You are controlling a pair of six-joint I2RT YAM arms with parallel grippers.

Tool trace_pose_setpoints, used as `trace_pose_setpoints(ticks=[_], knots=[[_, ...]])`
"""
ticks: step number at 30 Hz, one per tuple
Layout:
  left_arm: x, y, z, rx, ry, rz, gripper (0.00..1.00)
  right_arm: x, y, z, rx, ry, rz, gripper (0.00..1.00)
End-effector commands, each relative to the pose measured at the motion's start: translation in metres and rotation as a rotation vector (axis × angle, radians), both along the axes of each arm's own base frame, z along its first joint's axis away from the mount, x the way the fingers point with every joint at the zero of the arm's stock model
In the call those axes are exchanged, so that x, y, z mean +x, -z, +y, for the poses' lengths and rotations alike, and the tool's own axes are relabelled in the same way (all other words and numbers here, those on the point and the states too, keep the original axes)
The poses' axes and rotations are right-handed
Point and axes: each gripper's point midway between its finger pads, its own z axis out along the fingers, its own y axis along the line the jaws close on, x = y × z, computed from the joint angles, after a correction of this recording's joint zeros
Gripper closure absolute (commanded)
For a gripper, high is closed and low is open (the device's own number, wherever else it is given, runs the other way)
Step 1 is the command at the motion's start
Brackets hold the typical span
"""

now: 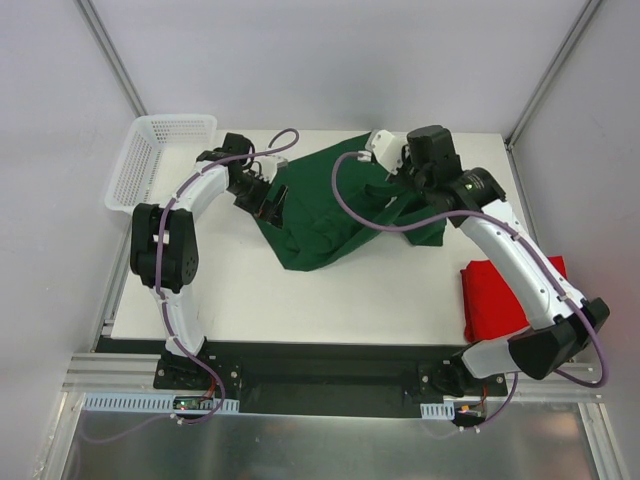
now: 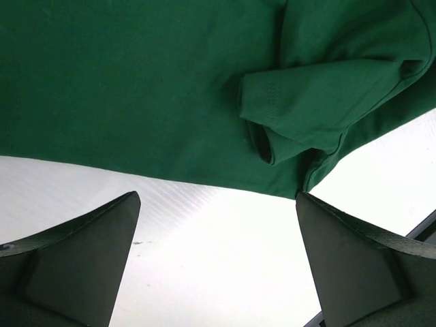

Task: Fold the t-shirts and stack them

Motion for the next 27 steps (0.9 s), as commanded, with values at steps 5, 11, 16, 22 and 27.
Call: trace_pose_setpoints(ticks=[5, 11, 16, 22, 27], knots=[[0.004, -0.013, 0.007, 0.01, 0.007, -0.049, 0.01, -0.088, 0.036, 0.005, 0.014, -0.191, 0.309, 0.97], [0.005, -0.013, 0.014, 0.047, 0.006, -0.071, 0.01, -0.19, 0.065, 0.007, 0.04, -0.455, 0.682, 0.78], [0.004, -0.016, 0.015, 0.055, 0.004, -0.082, 0.01, -0.241, 0.086, -0.002, -0.002, -0.548, 0.963, 0.58], [0.005, -0.024, 0.019, 0.066, -0.01, -0.106, 0.01, -0.147, 0.057, 0.028, 0.18, -0.321, 0.479, 0.34], [0.003, -0.032, 0.03, 0.059, -0.074, -0.105, 0.01, -0.088, 0.071, 0.056, 0.207, -0.207, 0.38, 0.27]])
